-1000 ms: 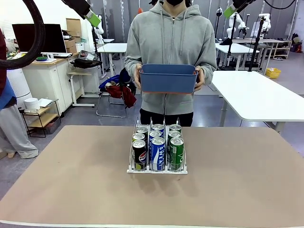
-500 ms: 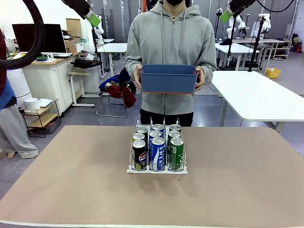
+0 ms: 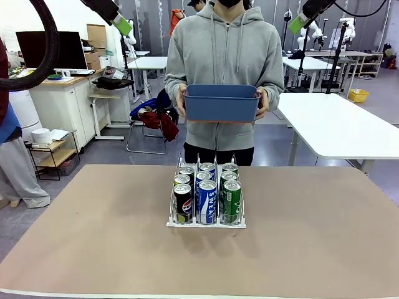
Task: Fill the beverage cans into the dispenser.
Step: Place the picked Sprite in the line of the Automatic Can Dispenser with the same cans.
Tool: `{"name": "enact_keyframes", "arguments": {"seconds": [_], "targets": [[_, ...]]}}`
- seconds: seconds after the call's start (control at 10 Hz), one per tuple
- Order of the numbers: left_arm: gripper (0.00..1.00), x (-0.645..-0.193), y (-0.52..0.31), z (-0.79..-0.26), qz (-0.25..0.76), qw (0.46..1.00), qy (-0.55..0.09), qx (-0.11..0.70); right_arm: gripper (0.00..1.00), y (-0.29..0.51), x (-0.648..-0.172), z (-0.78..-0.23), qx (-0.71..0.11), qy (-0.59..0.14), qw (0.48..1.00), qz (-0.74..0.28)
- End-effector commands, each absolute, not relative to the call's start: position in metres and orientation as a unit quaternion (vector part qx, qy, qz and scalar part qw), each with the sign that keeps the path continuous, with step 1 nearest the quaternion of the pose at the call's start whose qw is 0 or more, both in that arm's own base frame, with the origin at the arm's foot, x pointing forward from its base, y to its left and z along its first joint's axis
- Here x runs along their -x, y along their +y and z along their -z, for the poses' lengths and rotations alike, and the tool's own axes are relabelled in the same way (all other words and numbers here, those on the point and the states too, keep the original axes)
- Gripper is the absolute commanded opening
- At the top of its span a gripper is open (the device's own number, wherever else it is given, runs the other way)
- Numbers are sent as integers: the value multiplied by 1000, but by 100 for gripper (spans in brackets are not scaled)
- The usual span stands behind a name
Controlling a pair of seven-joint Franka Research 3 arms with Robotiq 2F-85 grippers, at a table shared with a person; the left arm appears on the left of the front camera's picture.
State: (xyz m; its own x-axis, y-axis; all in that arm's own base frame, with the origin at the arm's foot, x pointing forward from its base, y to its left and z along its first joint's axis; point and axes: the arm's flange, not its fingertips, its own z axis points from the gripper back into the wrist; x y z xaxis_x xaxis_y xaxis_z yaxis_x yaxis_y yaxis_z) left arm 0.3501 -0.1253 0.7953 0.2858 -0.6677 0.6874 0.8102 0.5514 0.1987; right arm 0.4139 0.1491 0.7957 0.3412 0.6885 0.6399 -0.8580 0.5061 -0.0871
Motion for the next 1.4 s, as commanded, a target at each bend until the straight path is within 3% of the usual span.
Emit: {"name": "enact_keyframes", "arguments": {"seconds": [0.0, 1.3], "targets": [[100, -348, -123, -791, 466, 795, -375, 103, 95, 150, -412, -798, -136, -320, 807, -477], [100, -348, -123, -791, 466, 795, -375, 103, 95, 150, -412, -798, -136, -320, 807, -477]]}}
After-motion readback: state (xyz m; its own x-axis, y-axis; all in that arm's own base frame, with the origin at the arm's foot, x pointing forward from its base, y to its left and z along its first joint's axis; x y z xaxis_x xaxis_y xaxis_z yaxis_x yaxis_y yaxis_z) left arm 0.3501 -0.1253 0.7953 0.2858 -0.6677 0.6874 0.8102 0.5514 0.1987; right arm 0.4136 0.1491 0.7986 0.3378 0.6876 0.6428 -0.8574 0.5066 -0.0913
